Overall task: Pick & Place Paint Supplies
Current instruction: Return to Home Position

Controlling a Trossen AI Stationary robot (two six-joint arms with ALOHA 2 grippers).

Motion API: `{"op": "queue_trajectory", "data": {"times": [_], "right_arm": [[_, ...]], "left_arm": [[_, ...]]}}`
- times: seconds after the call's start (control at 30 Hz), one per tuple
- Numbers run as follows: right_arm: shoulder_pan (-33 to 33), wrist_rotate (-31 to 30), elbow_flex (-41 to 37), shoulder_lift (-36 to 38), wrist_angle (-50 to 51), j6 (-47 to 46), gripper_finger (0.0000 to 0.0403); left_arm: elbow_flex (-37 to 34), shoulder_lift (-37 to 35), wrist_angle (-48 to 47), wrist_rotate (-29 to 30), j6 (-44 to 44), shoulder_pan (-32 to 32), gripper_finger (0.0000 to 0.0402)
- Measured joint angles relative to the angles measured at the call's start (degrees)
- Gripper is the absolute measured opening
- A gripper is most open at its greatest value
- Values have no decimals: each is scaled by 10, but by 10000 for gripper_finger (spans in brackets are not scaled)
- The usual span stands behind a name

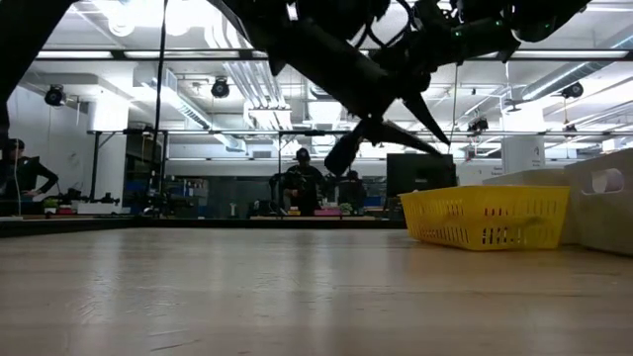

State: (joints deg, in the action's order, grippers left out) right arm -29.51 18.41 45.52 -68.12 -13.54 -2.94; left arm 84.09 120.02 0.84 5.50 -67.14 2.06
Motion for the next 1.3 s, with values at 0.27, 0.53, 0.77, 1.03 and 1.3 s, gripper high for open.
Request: {"op": "queue_trajectory", "data": {"times": [0.27, 0.53, 0.77, 1.03, 1.3], "right_arm": [[0, 0, 0, 0, 0, 0, 107], [0, 0, 0, 0, 0, 0, 107], [0, 0, 0, 0, 0, 0, 107], [0, -1, 0, 0, -1, 0, 107], [0, -1, 0, 0, 0, 0, 107]], "left_arm": [[0, -40, -1, 1, 119, -12, 54], [0, -69, -26, 3, 241, -14, 2], [0, -108, -78, 3, 356, -16, 1], [-1, -168, -151, 3, 444, -32, 0], [-2, -236, -216, 0, 511, -40, 0]]}}
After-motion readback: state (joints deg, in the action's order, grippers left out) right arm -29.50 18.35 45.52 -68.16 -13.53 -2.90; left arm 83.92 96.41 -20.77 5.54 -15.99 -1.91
